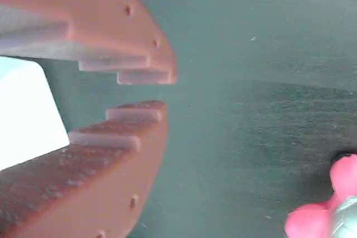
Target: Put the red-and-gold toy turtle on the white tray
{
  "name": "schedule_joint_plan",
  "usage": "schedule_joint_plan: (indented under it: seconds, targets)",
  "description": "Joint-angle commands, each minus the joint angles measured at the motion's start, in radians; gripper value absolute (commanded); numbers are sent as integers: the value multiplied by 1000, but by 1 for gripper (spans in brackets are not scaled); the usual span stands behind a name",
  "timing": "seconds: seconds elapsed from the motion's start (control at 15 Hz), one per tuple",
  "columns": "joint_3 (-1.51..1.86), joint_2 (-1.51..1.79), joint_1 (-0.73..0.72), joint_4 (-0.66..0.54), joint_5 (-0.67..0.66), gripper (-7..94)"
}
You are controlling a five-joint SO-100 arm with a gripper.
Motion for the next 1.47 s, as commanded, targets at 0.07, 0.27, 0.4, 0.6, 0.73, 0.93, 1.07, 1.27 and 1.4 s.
schedule_joint_plan:
  seconds: [0.07,0.27,0.4,0.6,0.73,0.93,1.07,1.27,1.4]
  targets:
    - [-365,-344,-64,-37,-35,0]
    - [-801,-790,-49,14,-141,0]
    - [-1069,-1019,-74,144,-219,0]
    - [-1287,-1209,-133,261,-302,0]
    - [-1316,-1290,-187,295,-360,0]
    - [-1424,-1485,-199,334,-440,0]
    - [-1489,-1585,-193,334,-486,0]
    - [-1575,-1709,-179,334,-537,7]
    - [-1592,-1746,-169,336,-568,26]
